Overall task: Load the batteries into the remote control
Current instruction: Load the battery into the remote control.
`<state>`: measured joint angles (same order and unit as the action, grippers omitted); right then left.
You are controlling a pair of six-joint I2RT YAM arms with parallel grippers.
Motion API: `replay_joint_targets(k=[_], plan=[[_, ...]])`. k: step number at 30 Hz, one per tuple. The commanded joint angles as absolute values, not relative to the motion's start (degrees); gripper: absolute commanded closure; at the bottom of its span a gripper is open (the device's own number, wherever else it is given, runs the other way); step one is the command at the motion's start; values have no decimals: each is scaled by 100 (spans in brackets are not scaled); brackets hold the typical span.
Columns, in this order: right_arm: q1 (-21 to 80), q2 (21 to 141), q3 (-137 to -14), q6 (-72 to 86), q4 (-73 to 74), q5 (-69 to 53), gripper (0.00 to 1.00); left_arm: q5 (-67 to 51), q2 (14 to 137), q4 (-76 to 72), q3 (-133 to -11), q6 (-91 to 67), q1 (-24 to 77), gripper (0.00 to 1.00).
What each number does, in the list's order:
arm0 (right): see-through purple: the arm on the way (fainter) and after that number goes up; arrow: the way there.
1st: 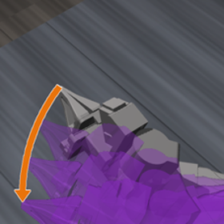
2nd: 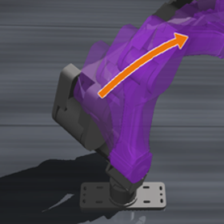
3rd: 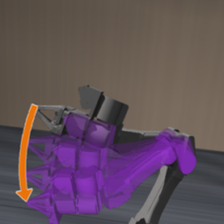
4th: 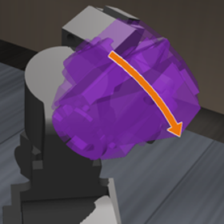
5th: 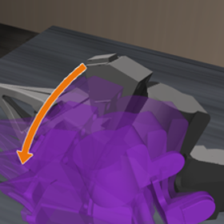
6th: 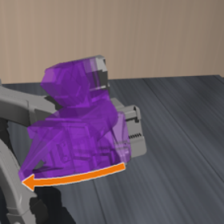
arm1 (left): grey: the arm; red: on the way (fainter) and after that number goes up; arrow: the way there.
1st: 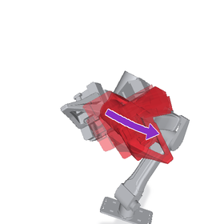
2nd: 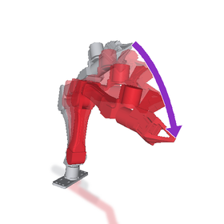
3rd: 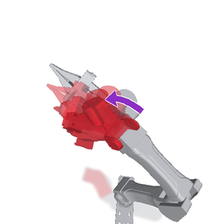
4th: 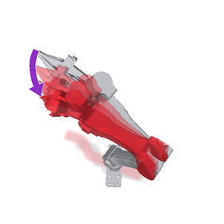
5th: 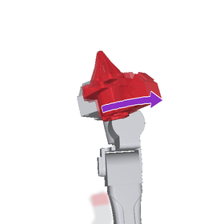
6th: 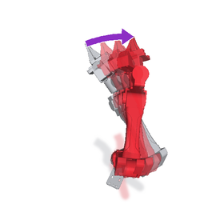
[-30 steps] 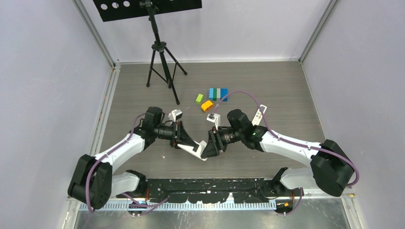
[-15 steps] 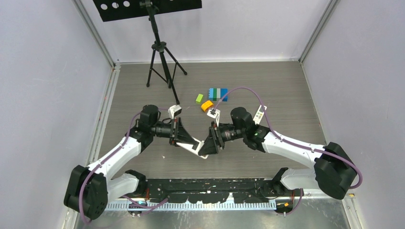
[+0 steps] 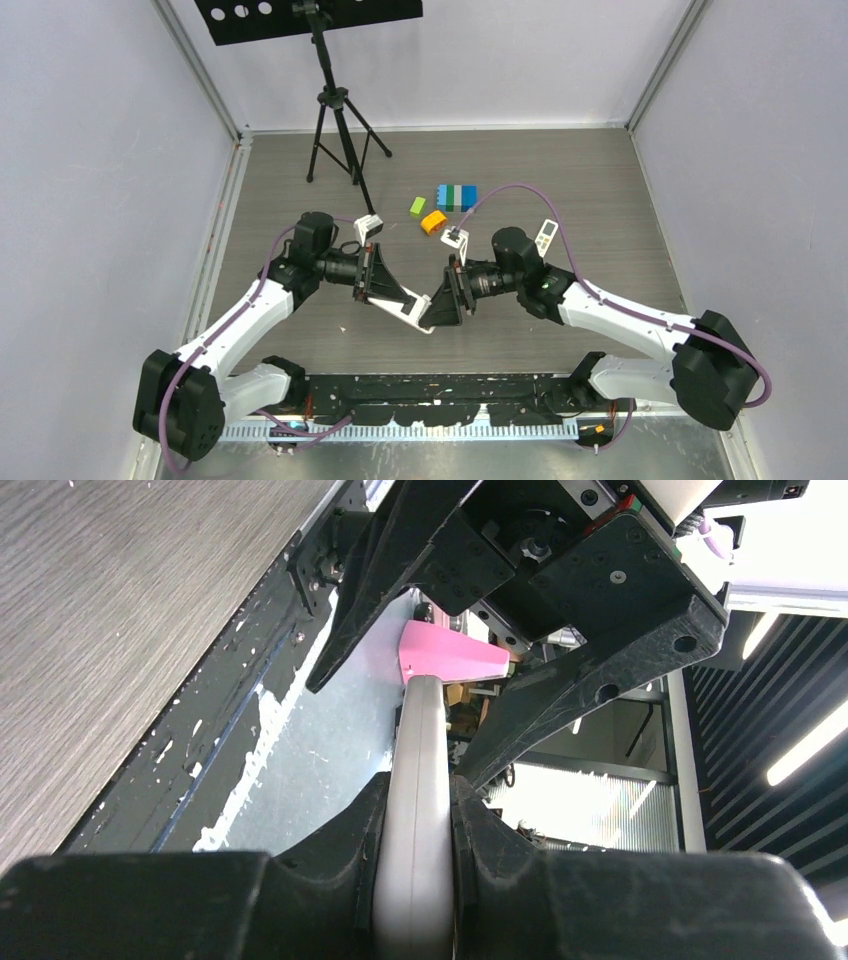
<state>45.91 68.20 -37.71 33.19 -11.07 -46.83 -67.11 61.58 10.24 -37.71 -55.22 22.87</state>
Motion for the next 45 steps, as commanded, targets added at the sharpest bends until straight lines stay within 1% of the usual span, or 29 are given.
replay_joint_targets(k=[1,6,15,18,20,24,26,27,28,32,34,35,37,39,41,43,45], plan=[[4588,6411,-3557,3342,-1303,-4825,20,-6872,6117,1187,-4020,-5213,2320,100],[4582,6398,-3528,3362,-1318,-4867,30,-6852,6173,1221,-4061,-5088,2320,100],[4575,6871,-3599,3414,-1517,-4867,49,-6936,6047,1088,-4034,-5028,2320,100],[4550,7024,-3606,3432,-1587,-4959,57,-6941,5989,1089,-4043,-5019,2320,100],[4521,7082,-3591,3431,-1651,-5047,64,-6942,5968,1103,-4043,-5019,2325,100],[4446,7162,-3547,3465,-1839,-5280,72,-6936,5994,1143,-4035,-4969,2320,100],[4381,7177,-3566,3452,-1797,-5343,71,-6937,6008,1195,-4049,-4913,2320,100],[4339,7173,-3587,3457,-1779,-5358,68,-6936,6001,1208,-4051,-4885,2320,100],[4303,7153,-3599,3475,-1774,-5361,63,-6934,5998,1216,-4056,-4857,2320,100],[4205,6958,-3595,3671,-1823,-5238,36,-6726,5972,1356,-4073,-4645,2320,100],[4157,6820,-3584,3786,-1868,-5088,28,-6516,5953,1486,-4096,-4425,2326,100],[4137,6753,-3576,3858,-1898,-4999,26,-6388,5933,1529,-4097,-4320,2321,100],[4107,6636,-3542,4012,-2013,-4839,23,-6077,5882,1497,-4069,-4188,2320,100],[4084,6558,-3497,4225,-2146,-4595,23,-5608,5809,1442,-4024,-4097,2320,100],[4028,6559,-3467,4483,-2079,-4072,23,-5247,5724,1313,-3981,-4078,2320,100],[3936,6640,-3562,4586,-1626,-3484,25,-4845,5618,1289,-3983,-4058,2320,100],[3880,6695,-3611,4601,-1289,-2893,29,-4424,5468,1288,-3973,-4051,2320,100]])
